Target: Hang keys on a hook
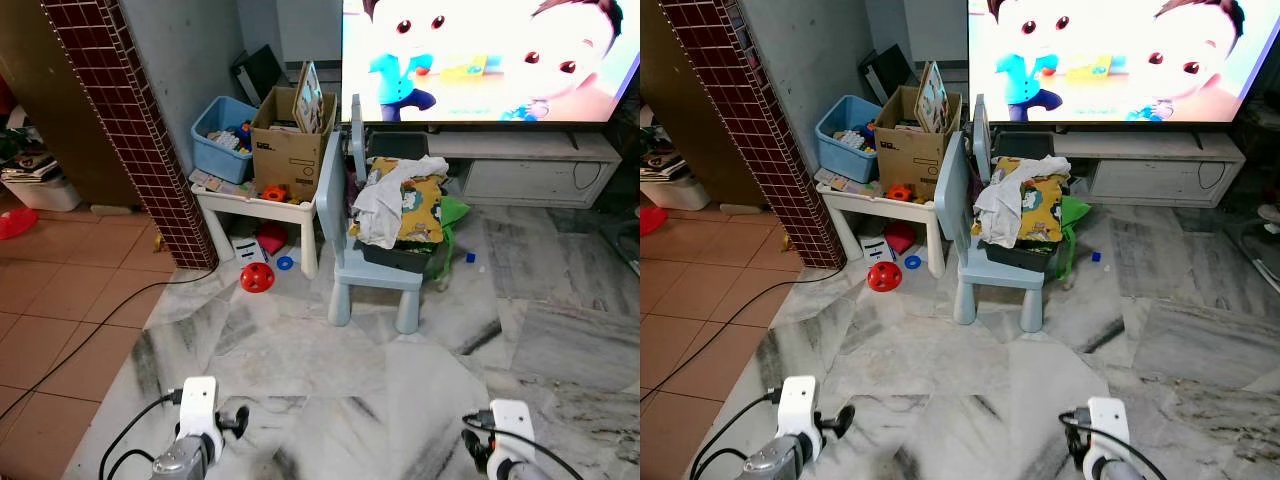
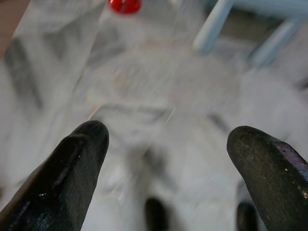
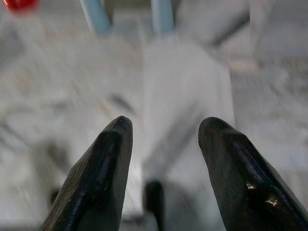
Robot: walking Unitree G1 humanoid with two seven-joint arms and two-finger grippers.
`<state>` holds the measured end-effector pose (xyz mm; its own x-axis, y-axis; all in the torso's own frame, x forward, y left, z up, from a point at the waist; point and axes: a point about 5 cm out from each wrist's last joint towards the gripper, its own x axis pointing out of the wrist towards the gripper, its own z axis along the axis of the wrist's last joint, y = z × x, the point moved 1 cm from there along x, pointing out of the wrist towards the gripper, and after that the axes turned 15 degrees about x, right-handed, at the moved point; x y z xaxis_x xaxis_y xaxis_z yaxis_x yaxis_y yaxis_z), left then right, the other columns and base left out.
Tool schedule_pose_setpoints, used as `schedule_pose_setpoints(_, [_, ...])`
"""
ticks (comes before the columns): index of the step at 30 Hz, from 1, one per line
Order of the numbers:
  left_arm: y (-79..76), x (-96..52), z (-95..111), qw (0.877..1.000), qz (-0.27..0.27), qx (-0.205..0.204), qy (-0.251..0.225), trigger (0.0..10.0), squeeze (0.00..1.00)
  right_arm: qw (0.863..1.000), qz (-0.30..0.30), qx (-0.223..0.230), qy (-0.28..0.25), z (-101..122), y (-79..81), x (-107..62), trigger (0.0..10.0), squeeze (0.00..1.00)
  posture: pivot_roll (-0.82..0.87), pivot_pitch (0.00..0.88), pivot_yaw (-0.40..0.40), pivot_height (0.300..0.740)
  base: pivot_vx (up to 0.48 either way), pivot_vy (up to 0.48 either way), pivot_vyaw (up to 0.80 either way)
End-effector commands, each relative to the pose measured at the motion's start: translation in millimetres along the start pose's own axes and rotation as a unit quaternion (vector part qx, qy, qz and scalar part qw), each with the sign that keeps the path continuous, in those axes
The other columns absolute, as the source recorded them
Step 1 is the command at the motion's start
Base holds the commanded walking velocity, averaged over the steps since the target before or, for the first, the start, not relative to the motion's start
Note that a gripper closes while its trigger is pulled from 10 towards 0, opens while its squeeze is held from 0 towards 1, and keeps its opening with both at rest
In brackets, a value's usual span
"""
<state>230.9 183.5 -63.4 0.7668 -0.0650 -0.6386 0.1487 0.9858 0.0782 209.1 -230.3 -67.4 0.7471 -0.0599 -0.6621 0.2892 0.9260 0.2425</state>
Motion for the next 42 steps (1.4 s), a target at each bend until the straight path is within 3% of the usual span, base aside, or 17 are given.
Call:
schedule_pose_setpoints(1, [2.5, 3.2, 16.4, 0.999, 0.004, -0.01, -0.039, 10.0, 0.0, 0.999, 0.019, 0.014, -0.042, 17.6, 8.8, 4.2, 10.0, 0.0, -0.07, 0.0, 0.045, 0.74, 0.0, 0.0, 0.0])
schedule_pose_setpoints(4, [0.3, 6.3, 41.2, 0.995, 0.003, -0.019, -0.1, 10.0, 0.0, 0.992, 0.054, 0.029, -0.108, 43.3, 23.3, 7.4, 10.0, 0.0, -0.06, 0.0, 0.041, 0.74, 0.0, 0.0, 0.0])
schedule_pose_setpoints(8, [4.1, 6.5, 86.3, 0.979, 0.013, -0.031, -0.203, 10.0, 0.0, 0.971, 0.108, 0.045, -0.208, 90.8, 47.4, 7.3, 10.0, 0.0, -0.06, 0.0, 0.04, 0.74, 0.0, 0.0, 0.0])
schedule_pose_setpoints(9, [4.1, 6.5, 86.3, 0.979, 0.013, -0.031, -0.203, 10.0, 0.0, 0.971, 0.108, 0.045, -0.208, 90.8, 47.4, 7.3, 10.0, 0.0, -0.06, 0.0, 0.04, 0.74, 0.0, 0.0, 0.0])
schedule_pose_setpoints(10, [6.0, 5.9, 104.9, 0.971, 0.015, -0.026, -0.237, 10.0, 0.0, 0.961, 0.125, 0.033, -0.243, 108.6, 56.8, 5.3, 10.0, 0.0, -0.06, 0.0, 0.04, 0.74, 0.0, 0.0, 0.0])
schedule_pose_setpoints(11, [6.0, 5.9, 104.9, 0.971, 0.015, -0.026, -0.237, 10.0, 0.0, 0.961, 0.125, 0.033, -0.243, 108.6, 56.8, 5.3, 10.0, 0.0, -0.06, 0.0, 0.04, 0.74, 0.0, 0.0, 0.0])
schedule_pose_setpoints(12, [7.2, 4.8, 125.4, 0.963, 0.014, -0.018, -0.27, 10.0, 0.0, 0.951, 0.135, 0.02, -0.277, 126.7, 65.5, 2.5, 10.0, 0.0, -0.06, 0.0, 0.039, 0.74, 0.0, 0.0, 0.0])
schedule_pose_setpoints(13, [7.2, 4.8, 125.4, 0.963, 0.014, -0.018, -0.27, 10.0, 0.0, 0.951, 0.135, 0.02, -0.277, 126.7, 65.5, 2.5, 10.0, 0.0, -0.06, 0.0, 0.039, 0.74, 0.0, 0.0, 0.0])
schedule_pose_setpoints(15, [7.8, 0.0, 145.2, 0.951, 0.019, 0.004, -0.309, 10.0, 0.0, 0.938, 0.14, 0.007, -0.316, 142.8, 74.9, -3.5, 10.0, 0.0, -0.06, 0.0, 0.04, 0.74, 0.0, 0.0, 0.0])
schedule_pose_setpoints(16, [7.8, 0.0, 145.2, 0.951, 0.019, 0.004, -0.309, 10.0, 0.0, 0.938, 0.14, 0.007, -0.316, 142.8, 74.9, -3.5, 10.0, 0.0, -0.06, 0.0, 0.04, 0.74, 0.0, 0.0, 0.0])
schedule_pose_setpoints(20, [4.7, -21.7, 158.4, 0.928, 0.017, 0.002, -0.371, 10.0, 0.0, 0.912, 0.181, 0.013, -0.367, 147.3, 91.3, -28.0, 10.0, 0.0, -0.06, 0.0, 0.04, 0.74, 0.0, 0.0, 0.0])
schedule_pose_setpoints(26, [-1.3, -42.6, 161.7, 0.918, 0.013, -0.008, -0.397, 10.0, 0.0, 0.903, 0.198, 0.012, -0.382, 141.9, 94.4, -49.2, 10.0, 0.0, -0.06, 0.0, 0.039, 0.74, 0.0, 0.0, 0.0])
schedule_pose_setpoints(31, [-0.7, -60.1, 175.8, 0.904, 0.02, -0.037, -0.426, 10.0, 0.0, 0.896, 0.178, -0.002, -0.408, 152.9, 93.1, -63.0, 10.0, 0.0, -0.06, 0.0, 0.033, 0.74, 0.0, 0.0, 0.0])
schedule_pose_setpoints(35, [0.5, -57.1, 172.5, 0.912, 0.014, -0.032, -0.41, 10.0, 0.0, 0.904, 0.162, -0.021, -0.396, 151.8, 92.3, -59.7, 10.0, 0.0, -0.05, 0.0, 0.034, 0.74, 0.0, 0.0, 0.0])
schedule_pose_setpoints(42, [5.8, -54.2, 179.7, 0.917, 0.013, -0.037, -0.396, 10.0, 0.0, 0.904, 0.158, -0.04, -0.395, 160.8, 95.9, -60.9, 10.0, 0.0, -0.06, 0.0, 0.03, 0.74, 0.0, 0.0, 0.56])
